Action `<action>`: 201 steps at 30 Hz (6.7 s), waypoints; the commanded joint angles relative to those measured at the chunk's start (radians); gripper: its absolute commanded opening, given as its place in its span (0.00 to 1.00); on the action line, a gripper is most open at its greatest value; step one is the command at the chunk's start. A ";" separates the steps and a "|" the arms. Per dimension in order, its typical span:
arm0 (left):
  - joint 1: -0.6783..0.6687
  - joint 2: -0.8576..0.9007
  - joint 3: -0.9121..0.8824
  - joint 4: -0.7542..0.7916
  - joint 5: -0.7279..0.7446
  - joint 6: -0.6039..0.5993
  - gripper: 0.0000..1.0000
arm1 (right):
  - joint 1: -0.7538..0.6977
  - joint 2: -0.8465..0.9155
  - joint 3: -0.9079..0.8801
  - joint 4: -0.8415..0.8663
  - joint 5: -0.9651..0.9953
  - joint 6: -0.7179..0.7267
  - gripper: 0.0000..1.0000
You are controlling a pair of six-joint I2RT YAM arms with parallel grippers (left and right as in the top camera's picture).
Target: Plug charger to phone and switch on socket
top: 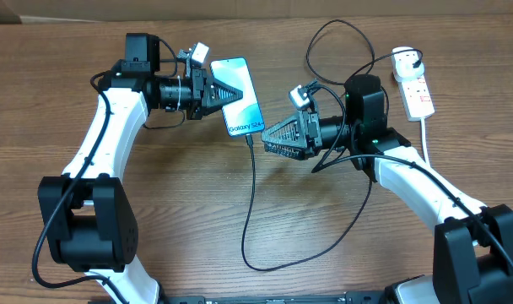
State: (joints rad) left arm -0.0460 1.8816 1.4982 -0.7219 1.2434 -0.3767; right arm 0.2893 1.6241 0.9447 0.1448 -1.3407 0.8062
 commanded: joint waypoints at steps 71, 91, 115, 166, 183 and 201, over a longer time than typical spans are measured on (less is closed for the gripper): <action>-0.151 0.369 0.007 0.276 -0.458 -0.095 0.09 | -0.003 -0.010 0.016 -0.850 0.697 -0.527 1.00; -0.076 0.368 0.008 0.219 -0.439 -0.091 0.32 | -0.003 -0.010 0.016 -0.858 0.697 -0.527 1.00; -0.044 0.189 0.271 -0.269 -0.852 0.173 0.63 | -0.003 -0.010 0.016 -0.858 0.712 -0.526 1.00; -0.046 -0.245 0.315 -0.613 -1.243 0.122 1.00 | -0.604 0.271 0.689 -0.811 1.366 -0.479 1.00; -0.046 -0.245 0.315 -0.613 -1.243 0.122 1.00 | -0.605 0.465 0.689 -0.763 1.438 -0.490 1.00; -0.046 -0.245 0.315 -0.613 -1.243 0.122 1.00 | -0.605 0.564 0.684 -0.628 1.438 -0.490 1.00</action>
State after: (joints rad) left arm -0.0910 1.6291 1.8069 -1.3357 0.0063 -0.2367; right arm -0.3180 2.1540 1.6176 -0.4938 0.0860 0.3202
